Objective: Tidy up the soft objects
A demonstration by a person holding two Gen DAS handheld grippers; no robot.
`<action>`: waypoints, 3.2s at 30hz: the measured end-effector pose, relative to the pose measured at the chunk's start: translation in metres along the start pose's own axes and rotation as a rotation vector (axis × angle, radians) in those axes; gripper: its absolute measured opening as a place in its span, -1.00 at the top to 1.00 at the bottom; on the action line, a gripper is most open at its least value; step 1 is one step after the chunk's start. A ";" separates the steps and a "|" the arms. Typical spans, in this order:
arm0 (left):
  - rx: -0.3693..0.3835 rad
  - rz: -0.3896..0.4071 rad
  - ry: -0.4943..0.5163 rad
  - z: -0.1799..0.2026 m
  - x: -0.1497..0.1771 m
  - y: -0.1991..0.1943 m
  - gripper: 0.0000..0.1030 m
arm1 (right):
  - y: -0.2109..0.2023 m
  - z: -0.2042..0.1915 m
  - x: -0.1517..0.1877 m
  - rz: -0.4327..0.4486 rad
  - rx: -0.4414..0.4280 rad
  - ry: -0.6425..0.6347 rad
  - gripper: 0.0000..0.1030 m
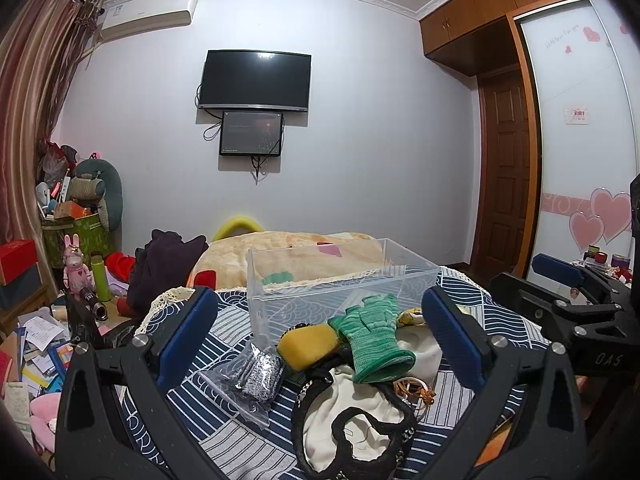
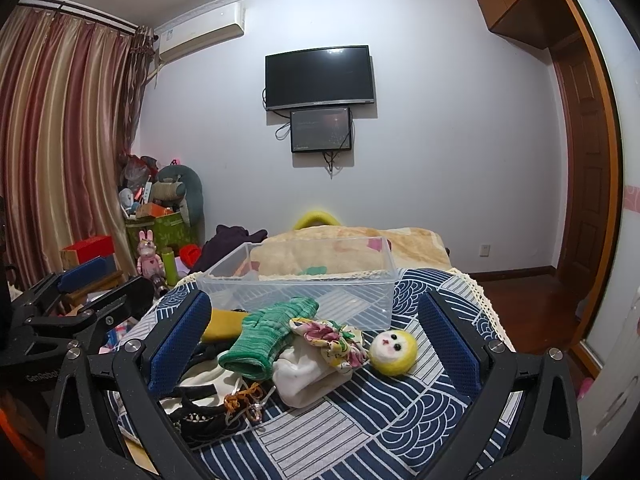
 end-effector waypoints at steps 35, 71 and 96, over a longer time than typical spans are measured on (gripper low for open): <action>0.009 -0.238 -0.036 -0.028 0.026 0.065 -0.15 | 0.028 0.046 0.025 -0.131 0.062 0.086 -0.40; 0.124 -0.353 -0.041 -0.010 0.040 0.100 0.43 | 0.047 0.090 0.051 -0.261 0.121 0.190 0.23; 0.073 -0.262 -0.057 -0.017 -0.034 0.132 0.44 | 0.103 0.058 -0.029 -0.172 0.014 0.050 0.23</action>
Point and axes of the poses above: each gripper's, at about its wrist camera, not at the fingertips, and y roughly the way its jaws point, z to its right, x to its underside, the point moved 6 cm from there along y, roughly the way its jaws point, and after that the axes turned 15 degrees about -x, right-handed, at the moved point
